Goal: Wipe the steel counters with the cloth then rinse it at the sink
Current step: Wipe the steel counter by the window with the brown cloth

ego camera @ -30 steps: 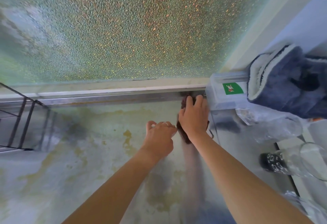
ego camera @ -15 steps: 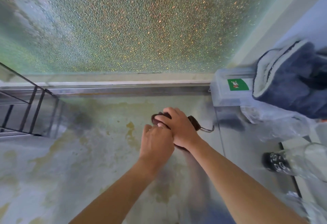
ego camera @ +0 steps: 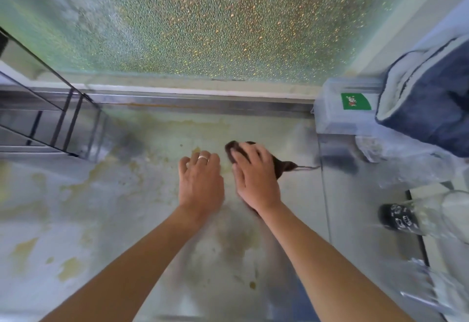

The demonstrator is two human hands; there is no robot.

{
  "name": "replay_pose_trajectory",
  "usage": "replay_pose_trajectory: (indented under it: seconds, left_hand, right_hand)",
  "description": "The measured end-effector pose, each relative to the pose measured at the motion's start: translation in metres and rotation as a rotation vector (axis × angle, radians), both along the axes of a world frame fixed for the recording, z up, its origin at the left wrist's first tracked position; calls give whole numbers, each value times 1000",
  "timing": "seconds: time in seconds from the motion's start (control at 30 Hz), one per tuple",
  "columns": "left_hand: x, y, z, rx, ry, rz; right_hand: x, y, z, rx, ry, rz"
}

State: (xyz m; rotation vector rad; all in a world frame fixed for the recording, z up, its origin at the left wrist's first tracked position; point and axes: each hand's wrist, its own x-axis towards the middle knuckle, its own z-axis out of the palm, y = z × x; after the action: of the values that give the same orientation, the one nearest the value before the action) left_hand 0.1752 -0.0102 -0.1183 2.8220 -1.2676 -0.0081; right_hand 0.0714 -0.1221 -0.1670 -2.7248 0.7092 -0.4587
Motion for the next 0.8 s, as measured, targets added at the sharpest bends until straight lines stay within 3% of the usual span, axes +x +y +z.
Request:
replay_pose_trajectory:
  seconds: [0.2, 0.3, 0.43, 0.8]
  left_hand:
    - [-9, 25, 3, -71, -14, 30]
    - [-14, 36, 0, -66, -14, 7]
    - [-20, 40, -7, -1, 16, -36]
    - [-19, 83, -9, 12, -8, -58]
  right_hand:
    - [-11, 2, 0, 23, 69, 293]
    - [-42, -35, 2, -31, 153, 90]
    - [-68, -53, 5, 53, 199, -137]
    - [-49, 83, 3, 50, 213, -244]
